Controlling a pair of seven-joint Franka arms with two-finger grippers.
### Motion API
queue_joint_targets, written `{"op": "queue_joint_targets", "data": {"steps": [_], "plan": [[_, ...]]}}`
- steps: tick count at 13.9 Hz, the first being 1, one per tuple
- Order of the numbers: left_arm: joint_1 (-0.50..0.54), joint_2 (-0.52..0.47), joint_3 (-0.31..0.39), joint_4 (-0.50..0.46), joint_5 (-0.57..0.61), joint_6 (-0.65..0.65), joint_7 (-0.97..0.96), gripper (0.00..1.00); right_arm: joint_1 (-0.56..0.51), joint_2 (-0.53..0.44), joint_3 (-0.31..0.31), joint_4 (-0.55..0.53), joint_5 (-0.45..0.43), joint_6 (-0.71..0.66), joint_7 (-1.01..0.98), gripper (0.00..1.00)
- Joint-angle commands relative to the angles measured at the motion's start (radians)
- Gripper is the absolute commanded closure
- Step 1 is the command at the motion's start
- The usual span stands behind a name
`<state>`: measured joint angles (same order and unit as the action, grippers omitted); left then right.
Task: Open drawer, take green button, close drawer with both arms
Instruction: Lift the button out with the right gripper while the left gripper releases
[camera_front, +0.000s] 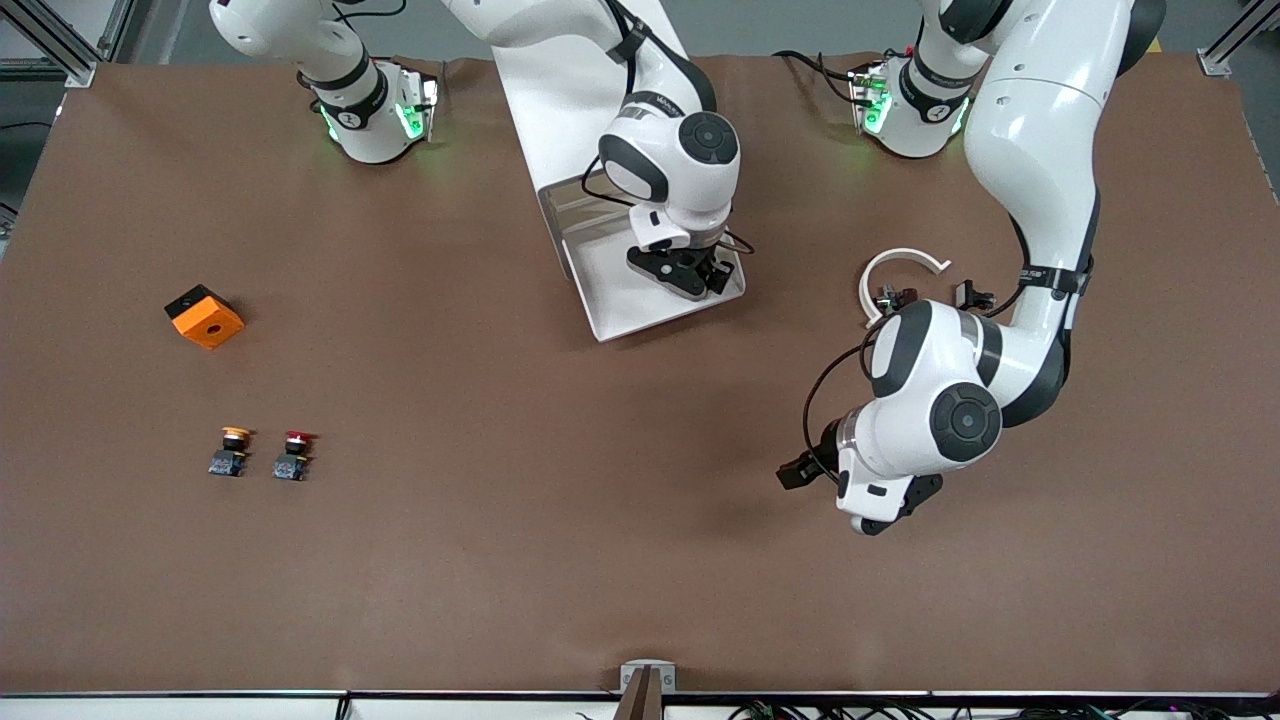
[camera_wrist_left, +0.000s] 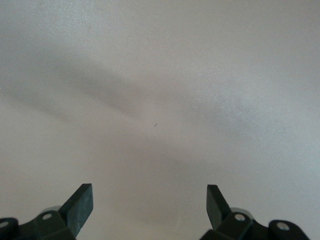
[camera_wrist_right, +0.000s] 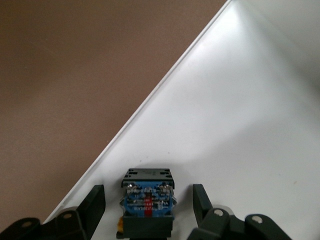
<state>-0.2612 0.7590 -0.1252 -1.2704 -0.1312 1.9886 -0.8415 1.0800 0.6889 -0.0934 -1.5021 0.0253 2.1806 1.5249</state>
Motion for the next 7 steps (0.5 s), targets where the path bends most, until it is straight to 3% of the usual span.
{"op": "queue_joint_targets", "data": {"steps": [1,3,6,7], "plan": [[-0.01,-0.007,0.01,-0.02,0.019,0.019,0.018,0.0,0.012,0.014,-0.011,0.025,-0.01,0.002,-0.002,0.32],[-0.012,-0.003,0.009,-0.02,0.03,0.036,0.018,0.0,0.011,0.014,-0.009,0.026,-0.008,0.002,-0.002,0.41],[-0.004,-0.001,0.007,-0.027,0.051,0.038,0.018,0.0,0.009,0.014,-0.009,0.034,-0.005,0.007,-0.002,0.9],[-0.004,-0.001,0.007,-0.026,0.051,0.039,0.018,0.0,0.008,0.012,-0.009,0.036,-0.005,0.007,0.0,1.0]]}}
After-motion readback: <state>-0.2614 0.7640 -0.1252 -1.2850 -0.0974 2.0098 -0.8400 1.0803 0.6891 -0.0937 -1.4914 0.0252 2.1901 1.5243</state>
